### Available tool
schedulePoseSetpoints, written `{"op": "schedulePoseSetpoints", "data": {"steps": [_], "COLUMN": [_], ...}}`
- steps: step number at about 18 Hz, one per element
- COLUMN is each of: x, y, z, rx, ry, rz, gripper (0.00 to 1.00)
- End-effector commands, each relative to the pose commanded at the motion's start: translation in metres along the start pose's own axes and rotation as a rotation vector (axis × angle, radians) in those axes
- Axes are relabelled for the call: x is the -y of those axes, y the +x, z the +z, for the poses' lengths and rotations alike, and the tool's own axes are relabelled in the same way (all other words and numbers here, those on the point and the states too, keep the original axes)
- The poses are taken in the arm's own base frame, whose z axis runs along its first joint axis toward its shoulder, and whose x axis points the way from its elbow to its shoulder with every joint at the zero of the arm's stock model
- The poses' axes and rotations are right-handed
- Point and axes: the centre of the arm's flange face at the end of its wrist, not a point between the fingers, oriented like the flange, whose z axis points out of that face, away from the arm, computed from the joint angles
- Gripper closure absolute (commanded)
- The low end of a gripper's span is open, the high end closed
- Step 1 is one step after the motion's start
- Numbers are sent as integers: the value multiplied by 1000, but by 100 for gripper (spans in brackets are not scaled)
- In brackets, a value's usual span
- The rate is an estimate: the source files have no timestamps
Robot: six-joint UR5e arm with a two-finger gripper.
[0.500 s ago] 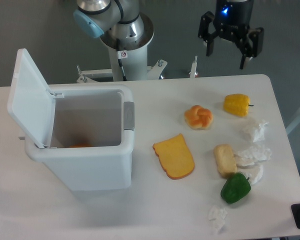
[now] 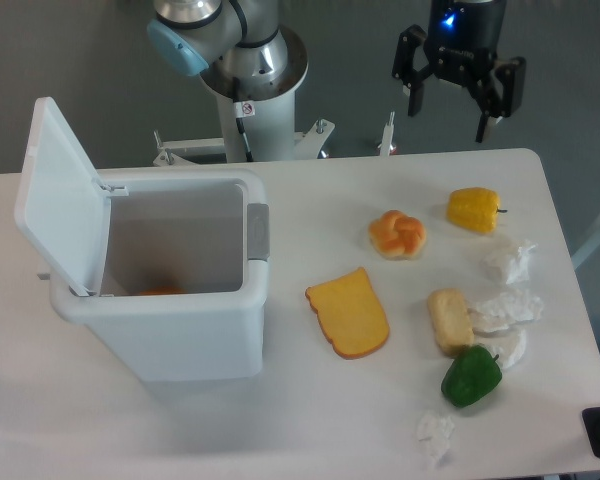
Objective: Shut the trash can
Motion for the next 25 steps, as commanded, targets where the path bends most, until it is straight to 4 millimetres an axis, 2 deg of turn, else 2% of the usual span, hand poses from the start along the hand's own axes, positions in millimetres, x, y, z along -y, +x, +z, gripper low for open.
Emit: {"op": "schedulePoseSetpoints", "data": {"steps": [3,7,10,14,20,25], "x": [7,25,37,55,110,138], "y": [0,7,16,39,75,89], "z": [-3,-18,-39,-66,-64,-75], "rx": [6,17,39,55,-21,-131], "ry": [37,157,237,265,295,417], "rz": [-49,-116,-201,-313,-387,-538], "gripper": [0,0,0,0,0,0]}}
